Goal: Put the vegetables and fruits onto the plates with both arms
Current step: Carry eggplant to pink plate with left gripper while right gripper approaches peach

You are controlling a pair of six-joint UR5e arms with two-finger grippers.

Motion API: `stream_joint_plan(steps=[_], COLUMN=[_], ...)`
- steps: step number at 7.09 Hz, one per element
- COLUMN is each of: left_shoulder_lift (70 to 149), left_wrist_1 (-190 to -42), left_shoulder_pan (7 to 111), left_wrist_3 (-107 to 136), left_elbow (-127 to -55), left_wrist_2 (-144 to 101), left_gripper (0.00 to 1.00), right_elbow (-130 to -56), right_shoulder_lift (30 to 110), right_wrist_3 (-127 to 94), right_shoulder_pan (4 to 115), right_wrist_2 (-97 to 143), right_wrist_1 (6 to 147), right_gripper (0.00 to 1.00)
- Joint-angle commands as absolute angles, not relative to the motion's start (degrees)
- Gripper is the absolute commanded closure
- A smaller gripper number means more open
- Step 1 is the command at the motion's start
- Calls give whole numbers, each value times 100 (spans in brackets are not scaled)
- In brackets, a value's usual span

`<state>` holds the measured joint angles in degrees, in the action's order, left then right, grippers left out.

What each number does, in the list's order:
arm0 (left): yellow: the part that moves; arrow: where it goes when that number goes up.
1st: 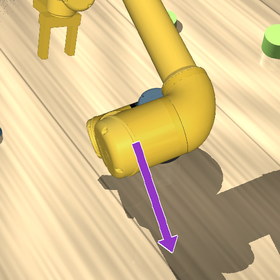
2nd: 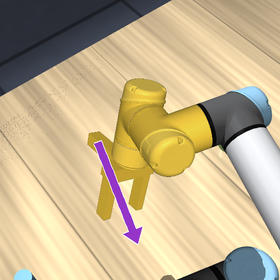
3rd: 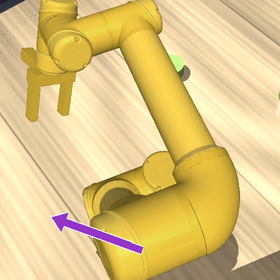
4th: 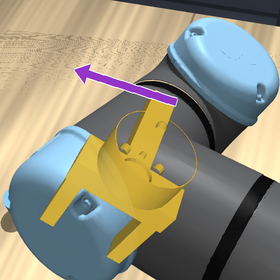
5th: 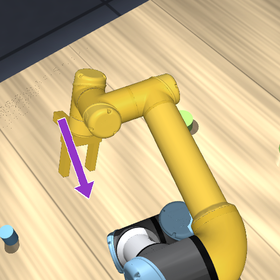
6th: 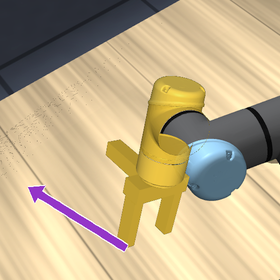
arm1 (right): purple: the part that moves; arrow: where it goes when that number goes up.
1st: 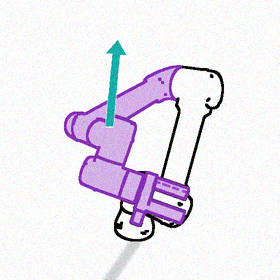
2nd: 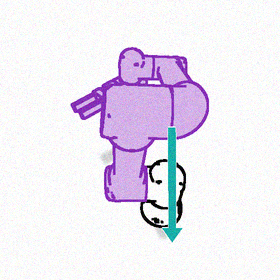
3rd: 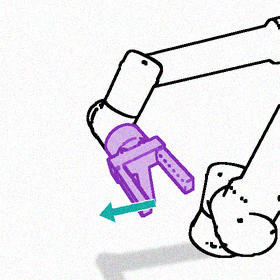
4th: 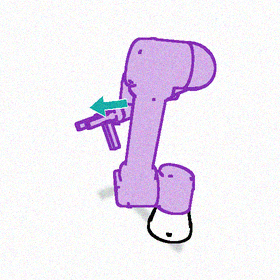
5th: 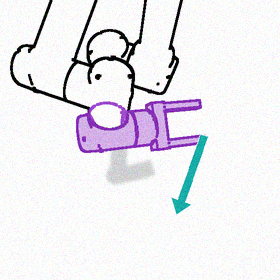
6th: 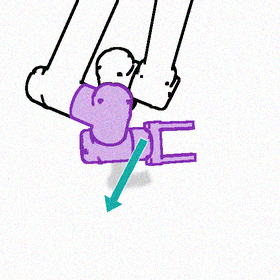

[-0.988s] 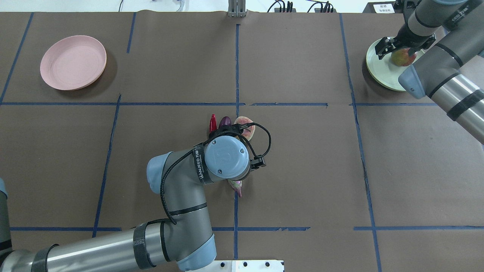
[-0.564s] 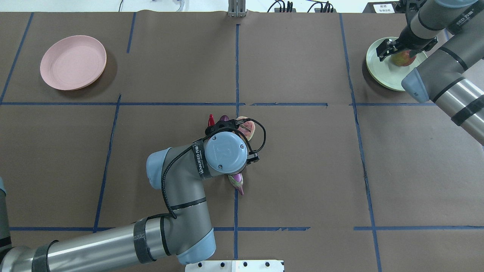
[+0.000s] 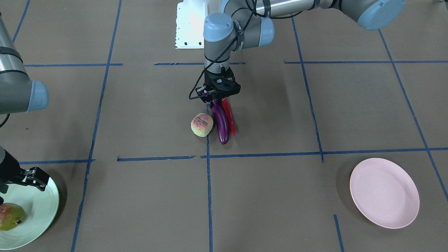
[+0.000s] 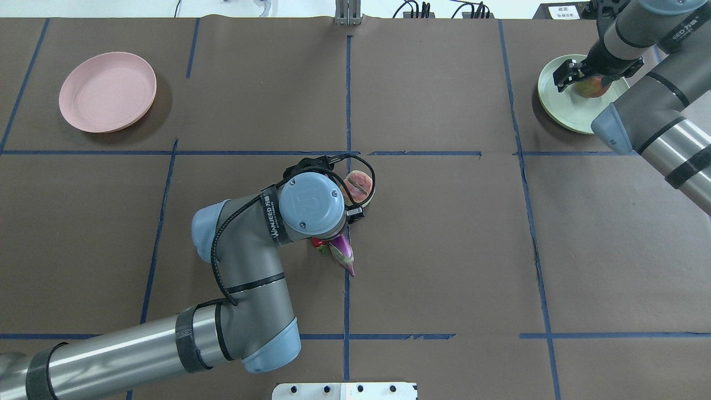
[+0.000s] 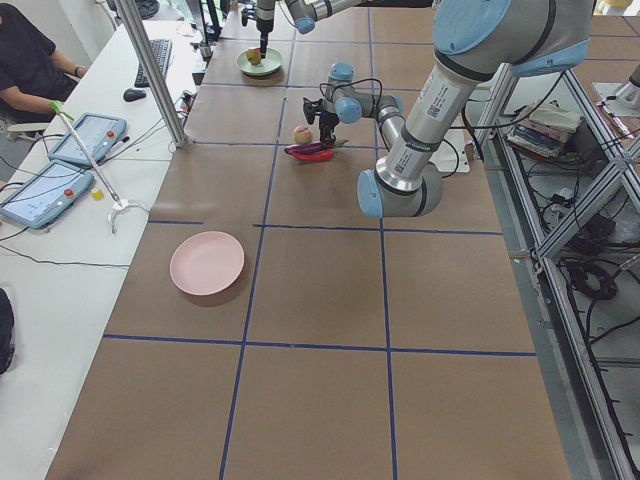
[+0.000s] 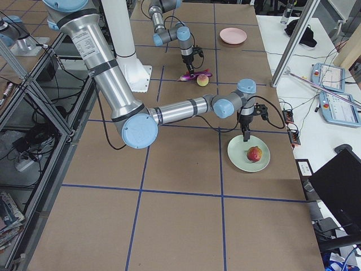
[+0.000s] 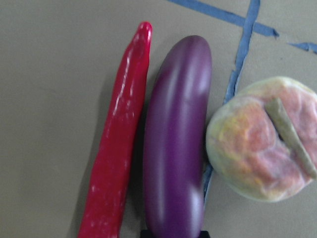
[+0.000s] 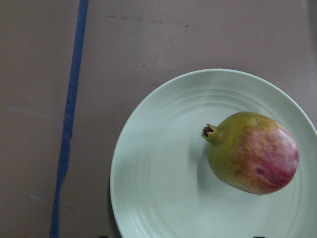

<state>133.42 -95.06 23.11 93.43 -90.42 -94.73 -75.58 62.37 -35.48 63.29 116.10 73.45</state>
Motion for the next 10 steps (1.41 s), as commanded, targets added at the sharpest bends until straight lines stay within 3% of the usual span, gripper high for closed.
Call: stream_joint_plan(steps=[1, 3, 6, 10], left_shoulder_lift=[12748, 12437, 11779, 11856], left_wrist_1=[-8950, -8947, -9096, -10972], left_shoulder_pan=[2643, 3380, 5004, 6160], left_wrist_3=[9334, 8340, 6046, 4474], left_elbow=[-10433, -10775, -10260, -7320], left_wrist_2=[-9492, -9519, -10446, -11232], left_gripper=[100, 100, 100, 100], right_elbow=[-8144, -9004, -10184, -10275], right_shoulder_lift=[6310, 6372, 6320, 5538], right_wrist_3=[-4047, -5476, -8097, -9017], right_shoulder_pan=[6285, 5795, 4486, 3351], right_wrist_2=[11906, 12050, 11962, 11051], right_wrist_1=[7400, 7409, 7435, 8270], right_gripper=[0, 0, 0, 0])
